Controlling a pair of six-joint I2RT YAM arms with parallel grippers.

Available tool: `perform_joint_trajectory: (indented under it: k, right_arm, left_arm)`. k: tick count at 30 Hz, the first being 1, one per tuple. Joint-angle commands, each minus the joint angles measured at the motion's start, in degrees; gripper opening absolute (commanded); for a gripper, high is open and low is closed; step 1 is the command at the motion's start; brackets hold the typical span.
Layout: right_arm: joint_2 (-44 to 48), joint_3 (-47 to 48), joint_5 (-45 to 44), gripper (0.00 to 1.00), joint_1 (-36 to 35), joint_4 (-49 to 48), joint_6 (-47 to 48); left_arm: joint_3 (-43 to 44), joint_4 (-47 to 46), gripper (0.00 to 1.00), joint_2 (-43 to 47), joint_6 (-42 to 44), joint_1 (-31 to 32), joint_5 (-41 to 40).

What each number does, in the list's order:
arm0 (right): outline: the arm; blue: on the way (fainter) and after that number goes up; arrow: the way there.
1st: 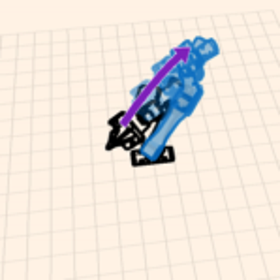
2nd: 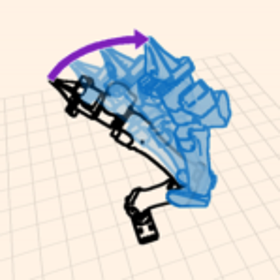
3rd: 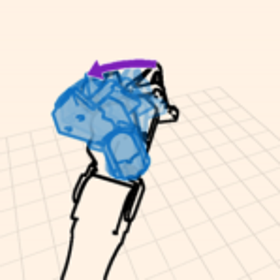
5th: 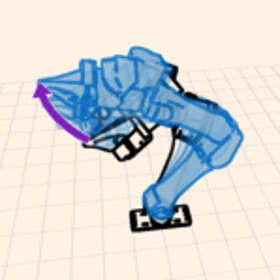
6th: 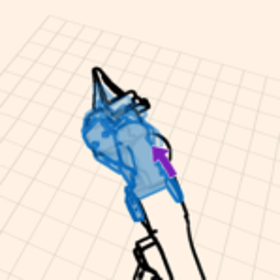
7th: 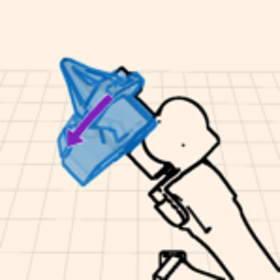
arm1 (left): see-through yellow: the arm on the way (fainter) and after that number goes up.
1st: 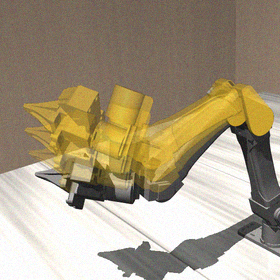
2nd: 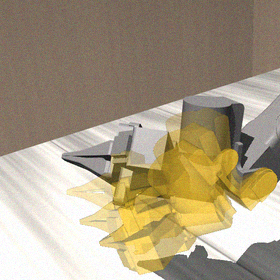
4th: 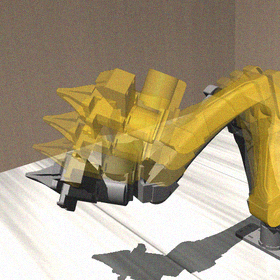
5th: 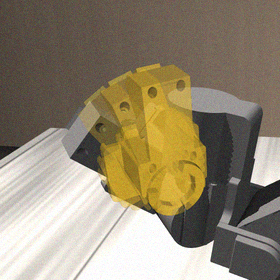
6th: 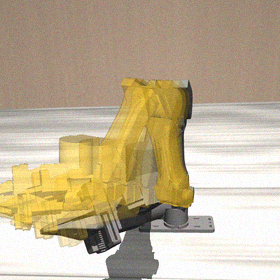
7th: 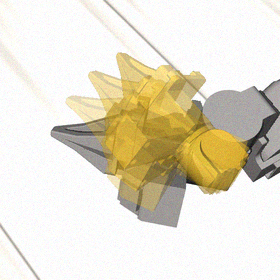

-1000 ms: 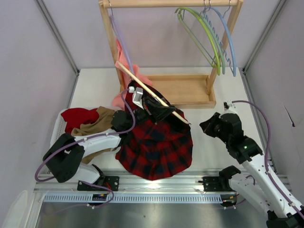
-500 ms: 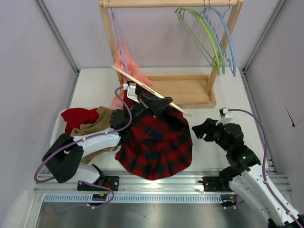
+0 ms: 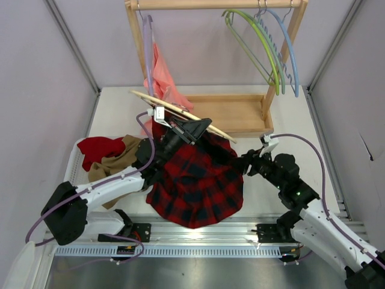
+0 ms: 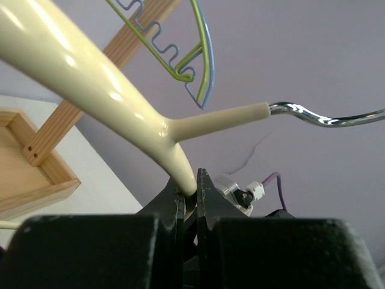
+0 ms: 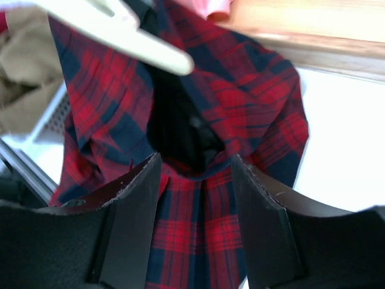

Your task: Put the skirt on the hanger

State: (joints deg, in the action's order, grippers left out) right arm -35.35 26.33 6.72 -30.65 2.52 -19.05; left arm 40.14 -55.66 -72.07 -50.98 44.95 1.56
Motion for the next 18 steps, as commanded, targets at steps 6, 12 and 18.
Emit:
perform_joint_trajectory:
  k: [6, 12, 18]
  right_arm:
    - [-5.42, 1.97, -8.91, 0.54, -5.12, -7.09, 7.36]
    - [-8.14, 1.80, -11.55, 0.42, -5.47, -9.82, 7.36]
    - [-9.99, 1.54, -10.60, 0.37, -5.73, -12.72, 7.71]
  left_arm:
    - [1.96, 5.03, 0.00, 4.66, 0.27, 0.58, -6.66]
    - [1.87, 7.05, 0.00, 5.36, -1.93, 1.10, -8.50]
    - [1.87, 8.90, 0.00, 5.28, -4.65, 1.98, -10.97]
